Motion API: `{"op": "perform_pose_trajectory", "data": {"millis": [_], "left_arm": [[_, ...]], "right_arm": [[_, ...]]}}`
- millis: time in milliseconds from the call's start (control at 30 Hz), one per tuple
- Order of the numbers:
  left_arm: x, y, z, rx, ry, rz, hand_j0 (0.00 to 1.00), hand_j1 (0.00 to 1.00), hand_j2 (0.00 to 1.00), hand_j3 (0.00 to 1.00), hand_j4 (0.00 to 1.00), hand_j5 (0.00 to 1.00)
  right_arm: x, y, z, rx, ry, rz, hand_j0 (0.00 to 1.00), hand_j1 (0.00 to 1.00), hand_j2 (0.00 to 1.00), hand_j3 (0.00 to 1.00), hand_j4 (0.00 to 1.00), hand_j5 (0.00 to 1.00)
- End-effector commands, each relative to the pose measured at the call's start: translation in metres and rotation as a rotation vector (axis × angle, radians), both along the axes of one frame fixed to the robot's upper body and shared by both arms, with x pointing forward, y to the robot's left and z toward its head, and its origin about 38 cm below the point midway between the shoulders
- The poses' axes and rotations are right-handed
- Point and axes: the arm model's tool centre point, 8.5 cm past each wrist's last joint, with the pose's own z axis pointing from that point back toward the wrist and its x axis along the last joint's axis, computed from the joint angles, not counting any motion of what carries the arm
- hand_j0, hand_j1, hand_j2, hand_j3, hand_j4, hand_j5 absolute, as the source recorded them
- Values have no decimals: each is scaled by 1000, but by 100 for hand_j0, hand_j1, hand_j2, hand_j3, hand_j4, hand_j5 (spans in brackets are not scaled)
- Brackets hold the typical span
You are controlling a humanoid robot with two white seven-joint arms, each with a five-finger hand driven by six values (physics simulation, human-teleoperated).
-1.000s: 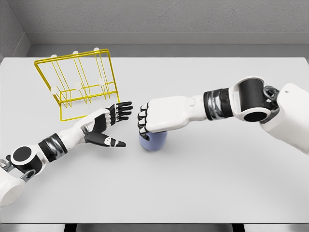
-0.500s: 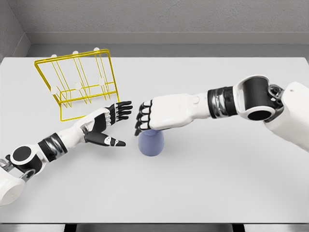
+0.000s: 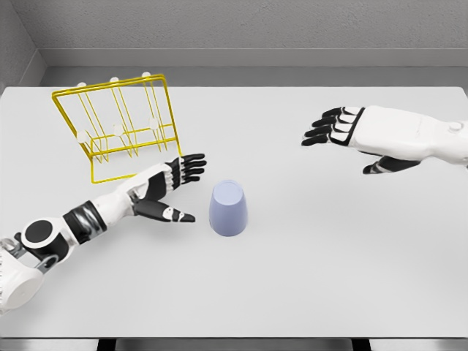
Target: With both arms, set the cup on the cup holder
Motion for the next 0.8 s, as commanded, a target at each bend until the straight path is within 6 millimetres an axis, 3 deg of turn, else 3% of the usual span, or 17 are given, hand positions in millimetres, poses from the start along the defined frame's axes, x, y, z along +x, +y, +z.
{"op": "perform_pose_trajectory", "data": {"millis": [0, 267, 333, 433, 500, 767], "left_arm": [[-2, -4, -2, -6, 9, -10, 100, 100, 100, 100, 100, 100], [-3, -8, -1, 0, -2, -22, 100, 100, 100, 100, 100, 100], [-5, -13, -3, -5, 5, -33, 100, 100, 100, 100, 100, 100], [-8, -21, -6, -3, 3, -52, 100, 100, 100, 100, 100, 100], [-8, -21, -6, -3, 4, -53, 100, 100, 100, 100, 100, 100], [-8, -27, -3, -14, -4, -63, 100, 100, 100, 100, 100, 100]], "right_arm": [[-3, -25, 46, 85, -86, -52, 100, 100, 100, 100, 100, 100], [-8, -41, 15, 273, -21, -117, 100, 100, 100, 100, 100, 100], [0, -63, -9, 285, 48, -197, 100, 100, 100, 100, 100, 100], [-2, -60, -36, 324, 107, -212, 100, 100, 100, 100, 100, 100], [1, -72, -43, 330, 126, -254, 100, 100, 100, 100, 100, 100], [2, -70, -48, 355, 133, -255, 100, 100, 100, 100, 100, 100]]}}
